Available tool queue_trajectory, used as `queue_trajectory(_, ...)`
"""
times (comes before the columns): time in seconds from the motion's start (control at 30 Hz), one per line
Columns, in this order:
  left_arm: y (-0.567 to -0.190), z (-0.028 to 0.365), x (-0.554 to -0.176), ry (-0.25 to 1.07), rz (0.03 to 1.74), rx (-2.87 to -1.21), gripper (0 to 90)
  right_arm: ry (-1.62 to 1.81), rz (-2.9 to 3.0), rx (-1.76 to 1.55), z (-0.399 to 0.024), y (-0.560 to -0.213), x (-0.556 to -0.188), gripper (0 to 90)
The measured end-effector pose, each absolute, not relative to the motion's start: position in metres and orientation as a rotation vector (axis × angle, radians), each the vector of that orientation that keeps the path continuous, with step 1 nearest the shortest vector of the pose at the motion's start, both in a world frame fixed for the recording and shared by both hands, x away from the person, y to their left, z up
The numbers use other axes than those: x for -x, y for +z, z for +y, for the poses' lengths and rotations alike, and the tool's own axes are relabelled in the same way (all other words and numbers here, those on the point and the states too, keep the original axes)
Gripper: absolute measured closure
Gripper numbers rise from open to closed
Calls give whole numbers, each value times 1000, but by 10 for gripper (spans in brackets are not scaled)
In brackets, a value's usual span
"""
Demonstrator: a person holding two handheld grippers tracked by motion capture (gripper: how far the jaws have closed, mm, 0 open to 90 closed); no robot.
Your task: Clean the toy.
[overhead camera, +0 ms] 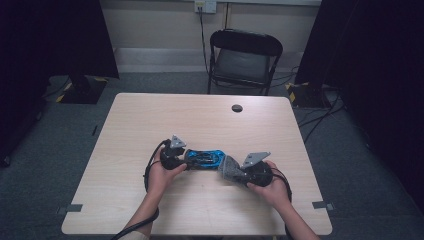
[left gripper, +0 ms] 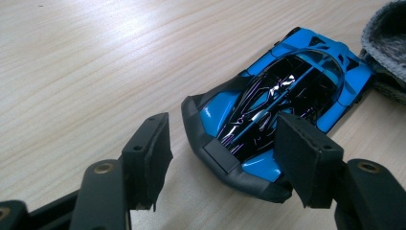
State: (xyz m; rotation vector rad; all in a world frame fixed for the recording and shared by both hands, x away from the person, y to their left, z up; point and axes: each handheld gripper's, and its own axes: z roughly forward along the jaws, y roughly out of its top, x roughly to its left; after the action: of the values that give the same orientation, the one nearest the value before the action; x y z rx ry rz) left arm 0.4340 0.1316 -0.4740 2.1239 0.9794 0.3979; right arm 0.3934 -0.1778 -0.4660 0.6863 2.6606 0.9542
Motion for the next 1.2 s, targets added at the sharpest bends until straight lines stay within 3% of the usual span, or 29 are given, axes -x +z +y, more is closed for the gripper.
queue_trajectory(0.87,-474,125,-433,412,1002,-2110,357,985,2615,-741,-207,-458,-392,719)
queue_trajectory(1.2,-471,123,-431,412,990,-2125,360,1018,2660,-657,-188,-458,-382,719)
